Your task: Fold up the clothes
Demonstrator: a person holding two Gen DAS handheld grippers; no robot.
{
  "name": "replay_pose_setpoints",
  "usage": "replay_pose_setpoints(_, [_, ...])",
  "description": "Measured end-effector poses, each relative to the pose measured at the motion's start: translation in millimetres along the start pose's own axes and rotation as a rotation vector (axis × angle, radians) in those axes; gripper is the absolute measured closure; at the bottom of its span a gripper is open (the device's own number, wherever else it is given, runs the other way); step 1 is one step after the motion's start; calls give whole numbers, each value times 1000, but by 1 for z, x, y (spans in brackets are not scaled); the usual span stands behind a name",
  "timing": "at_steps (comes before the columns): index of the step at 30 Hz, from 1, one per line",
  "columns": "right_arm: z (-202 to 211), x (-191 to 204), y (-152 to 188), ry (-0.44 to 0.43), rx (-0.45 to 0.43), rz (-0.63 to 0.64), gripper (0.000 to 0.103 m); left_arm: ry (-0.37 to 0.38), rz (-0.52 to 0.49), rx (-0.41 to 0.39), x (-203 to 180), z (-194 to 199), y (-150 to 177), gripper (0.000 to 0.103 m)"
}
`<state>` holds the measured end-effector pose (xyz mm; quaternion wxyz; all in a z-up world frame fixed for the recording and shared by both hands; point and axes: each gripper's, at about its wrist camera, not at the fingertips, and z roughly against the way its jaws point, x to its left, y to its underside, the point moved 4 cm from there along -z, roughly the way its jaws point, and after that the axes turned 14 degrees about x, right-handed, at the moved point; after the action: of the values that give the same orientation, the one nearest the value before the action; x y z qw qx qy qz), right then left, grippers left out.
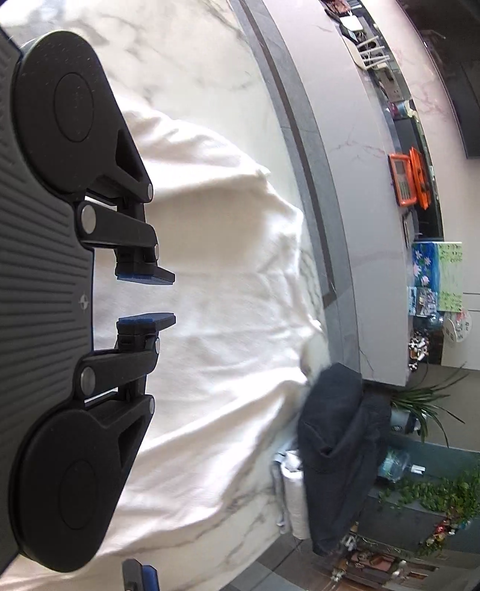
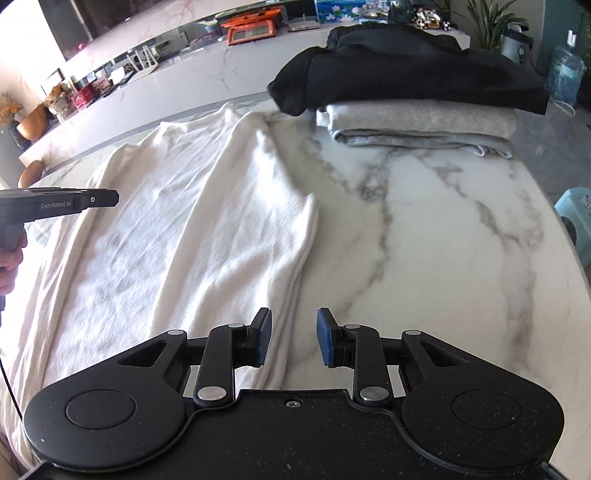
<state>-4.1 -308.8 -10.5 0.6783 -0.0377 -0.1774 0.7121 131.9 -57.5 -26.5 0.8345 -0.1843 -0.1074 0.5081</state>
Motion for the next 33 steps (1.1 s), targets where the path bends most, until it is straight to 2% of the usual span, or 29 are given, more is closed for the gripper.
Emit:
replay_pose_setpoints(4, [-6,14,15,26,20,14,82,-21,17,17,13,14,41,88])
replay_pose_setpoints(6, [-12,17,20,39,33,8,82,-23,28,24,18,16,56,88])
replay_pose_setpoints(10, [-18,20,23,58,31,16,89,-53,44,37,25,15,77,88])
replay_pose_setpoints(14, [-25,35,13,89,24,45,92,-111,79,32,38,17,85,87])
replay_pose_setpoints(21, [-38,61,-8,132,26,111,93,-134,162,32,70,24,92,88])
replay_pose_setpoints(28, [-32,32,-6,135,40,39,95,-154,177,15,67,26,93,88])
replay_pose_setpoints(32, [-22,22,-4,199,19,18,93,-148,182,10,67,26,96,88])
replay_pose_setpoints(33, [-19,21,-1,184,14,12,93,-131,191,1,68,28,99,88])
